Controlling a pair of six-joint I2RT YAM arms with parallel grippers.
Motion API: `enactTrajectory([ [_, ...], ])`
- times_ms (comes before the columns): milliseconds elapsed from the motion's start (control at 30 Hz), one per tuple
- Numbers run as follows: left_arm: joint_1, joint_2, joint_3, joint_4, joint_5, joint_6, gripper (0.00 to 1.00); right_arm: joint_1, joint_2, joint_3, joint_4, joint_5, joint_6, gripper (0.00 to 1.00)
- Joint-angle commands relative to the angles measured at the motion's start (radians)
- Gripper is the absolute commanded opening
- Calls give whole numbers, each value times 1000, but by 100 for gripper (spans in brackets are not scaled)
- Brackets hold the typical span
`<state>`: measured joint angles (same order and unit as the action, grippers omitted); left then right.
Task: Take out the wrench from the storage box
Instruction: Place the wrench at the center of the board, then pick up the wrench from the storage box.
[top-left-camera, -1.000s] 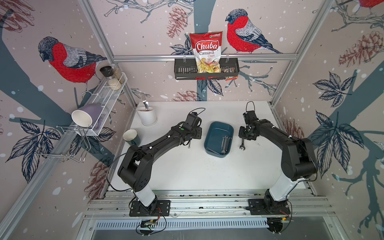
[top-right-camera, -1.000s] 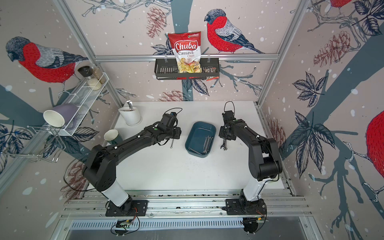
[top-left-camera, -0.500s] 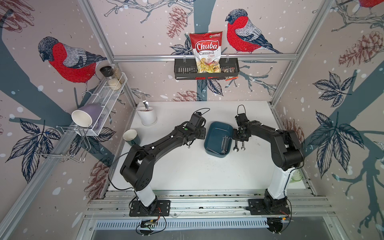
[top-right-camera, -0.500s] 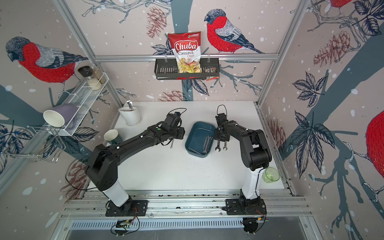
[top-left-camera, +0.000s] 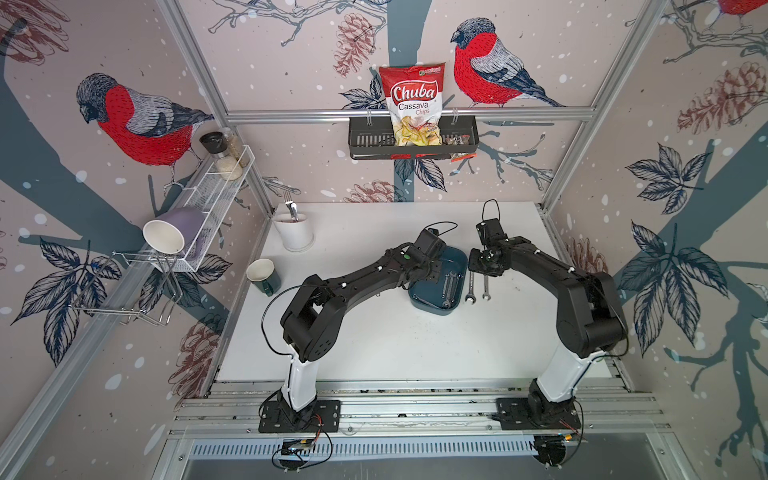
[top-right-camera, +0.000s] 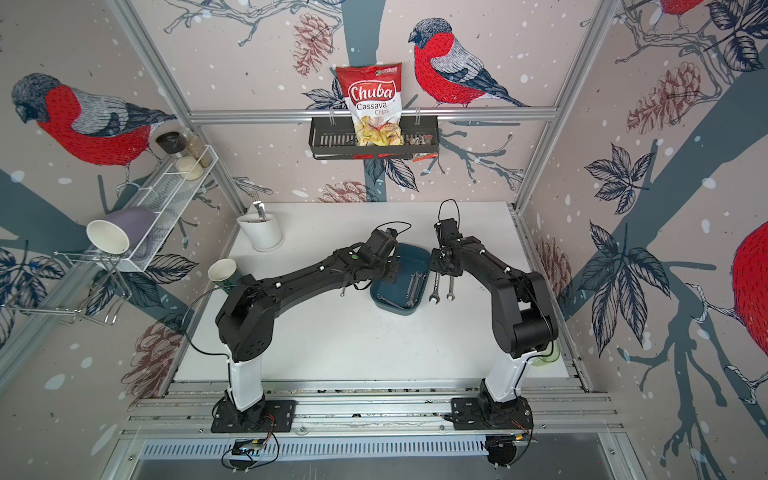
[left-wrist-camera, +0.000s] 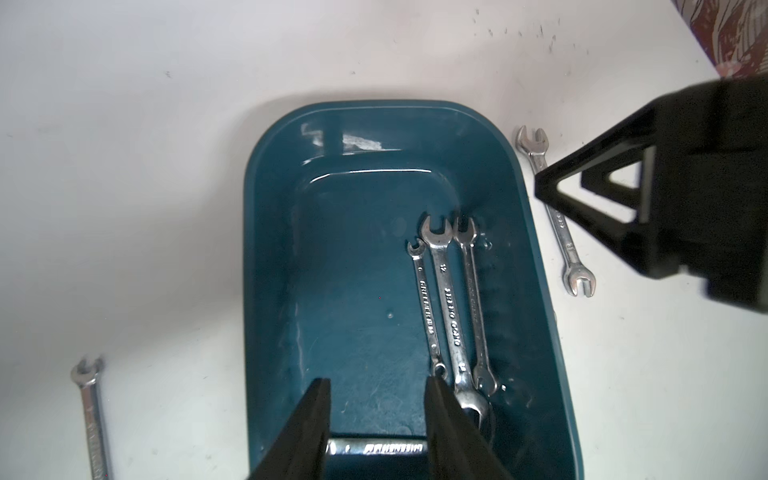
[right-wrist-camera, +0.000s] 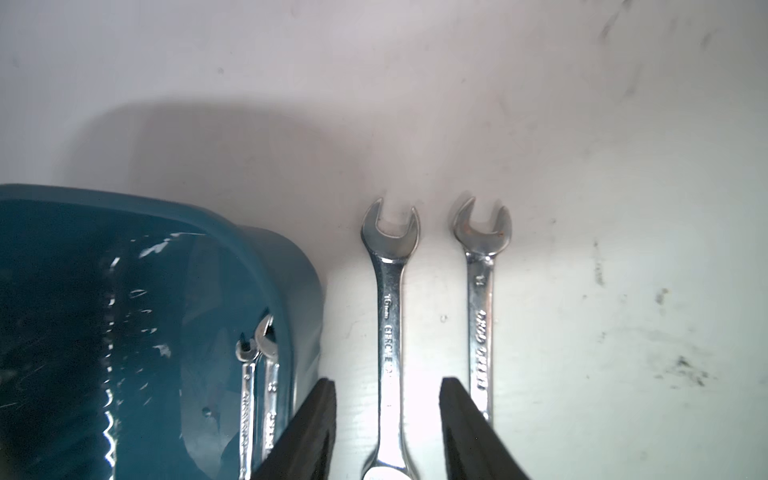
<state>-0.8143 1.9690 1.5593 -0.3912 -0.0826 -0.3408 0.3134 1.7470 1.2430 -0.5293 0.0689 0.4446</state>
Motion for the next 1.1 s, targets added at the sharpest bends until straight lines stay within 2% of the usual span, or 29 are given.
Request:
enactTrajectory([
  [0, -19, 66, 63, -42, -26, 52, 39, 2, -73, -21, -29, 29, 23, 47],
  [433, -68, 308, 222, -78, -64, 110, 38, -9, -310, -142, 16, -14, 79, 49],
  [767, -92, 389, 271, -99, -144, 128, 40, -33, -325, -169, 26, -29, 75, 49],
  [933, -89, 381, 259, -123, -247, 121, 40, -40, -326, -172, 26, -33, 71, 49],
  [1067, -65, 358, 239, -123, -263, 117, 38, -47, -327, -174, 25, -35, 67, 49],
])
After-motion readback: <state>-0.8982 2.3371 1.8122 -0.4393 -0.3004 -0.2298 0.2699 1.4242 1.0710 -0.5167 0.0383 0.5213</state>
